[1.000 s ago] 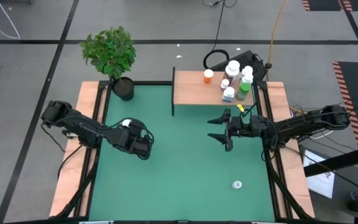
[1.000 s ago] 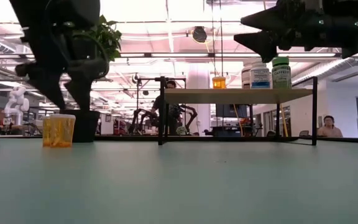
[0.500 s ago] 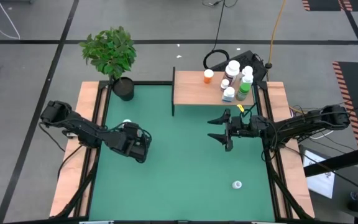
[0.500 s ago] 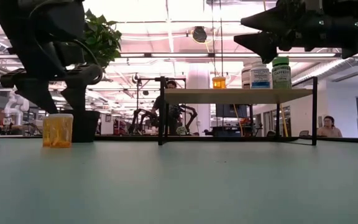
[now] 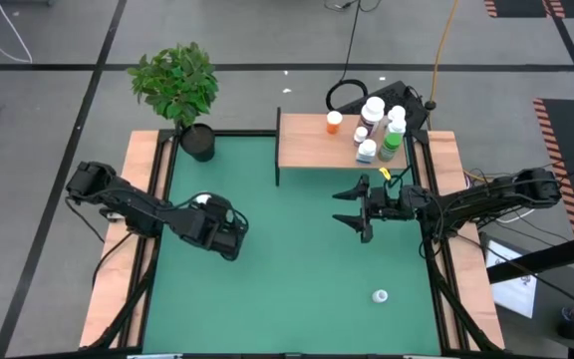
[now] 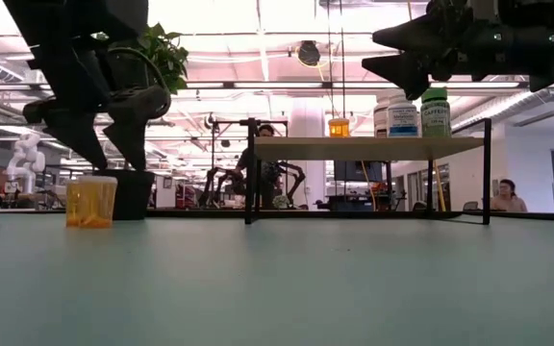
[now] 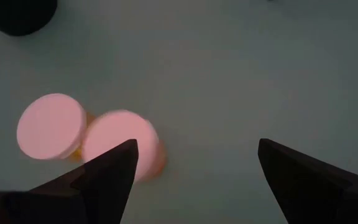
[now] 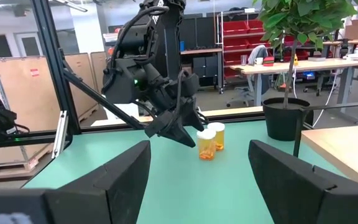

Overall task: Pick and place medicine bottles onto shelf by color
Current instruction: Put the bottom orange pill bottle on the shelf aligned with the other orange pill bottle

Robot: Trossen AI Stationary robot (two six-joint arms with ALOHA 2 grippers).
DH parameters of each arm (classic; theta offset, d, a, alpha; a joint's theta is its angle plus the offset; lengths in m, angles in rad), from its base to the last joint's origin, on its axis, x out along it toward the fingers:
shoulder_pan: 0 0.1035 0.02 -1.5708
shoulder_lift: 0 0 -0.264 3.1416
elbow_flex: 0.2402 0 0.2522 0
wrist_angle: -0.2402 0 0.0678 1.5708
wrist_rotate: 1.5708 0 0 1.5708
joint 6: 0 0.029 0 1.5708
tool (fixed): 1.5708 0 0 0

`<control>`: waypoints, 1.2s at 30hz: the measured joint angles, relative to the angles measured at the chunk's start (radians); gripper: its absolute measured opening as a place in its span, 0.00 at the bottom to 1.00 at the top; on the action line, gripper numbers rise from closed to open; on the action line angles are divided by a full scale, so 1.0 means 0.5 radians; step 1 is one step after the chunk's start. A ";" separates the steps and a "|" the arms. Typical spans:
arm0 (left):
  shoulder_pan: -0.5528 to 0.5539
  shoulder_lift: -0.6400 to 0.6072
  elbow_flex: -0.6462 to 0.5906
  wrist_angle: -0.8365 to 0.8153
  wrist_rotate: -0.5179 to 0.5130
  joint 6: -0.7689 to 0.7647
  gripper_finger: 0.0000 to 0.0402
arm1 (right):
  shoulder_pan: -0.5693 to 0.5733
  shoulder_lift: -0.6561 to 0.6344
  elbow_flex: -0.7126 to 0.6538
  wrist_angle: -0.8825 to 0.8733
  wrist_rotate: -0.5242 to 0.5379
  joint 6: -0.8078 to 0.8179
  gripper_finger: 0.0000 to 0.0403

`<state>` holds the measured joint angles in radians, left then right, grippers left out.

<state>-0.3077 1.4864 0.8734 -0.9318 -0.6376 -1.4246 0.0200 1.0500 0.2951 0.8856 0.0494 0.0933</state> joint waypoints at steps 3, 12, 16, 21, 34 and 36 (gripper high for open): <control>-0.014 0.000 0.000 -0.002 -0.027 -0.017 0.83 | 0.000 0.000 0.000 -0.001 0.000 0.001 0.66; -0.214 0.026 -0.018 -0.012 -0.321 -0.529 0.83 | 0.000 0.000 0.000 -0.017 0.000 0.001 0.66; -0.294 0.044 -0.043 -0.039 -0.330 -0.688 0.83 | 0.000 0.000 0.000 -0.042 -0.005 0.000 0.66; -0.417 0.078 -0.111 -0.036 -0.248 -0.861 0.83 | 0.000 0.001 0.000 -0.054 -0.005 0.000 0.66; -0.356 0.080 -0.463 0.190 -0.170 -1.164 0.83 | 0.000 0.001 0.001 -0.044 -0.005 0.022 0.66; -0.298 0.080 -0.495 0.276 -0.138 -1.065 0.83 | 0.000 0.001 0.001 -0.043 -0.005 0.040 0.66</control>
<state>-0.4567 1.5265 0.6259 -0.7936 -0.7068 -1.9571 0.0200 1.0504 0.2955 0.8640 0.0471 0.1131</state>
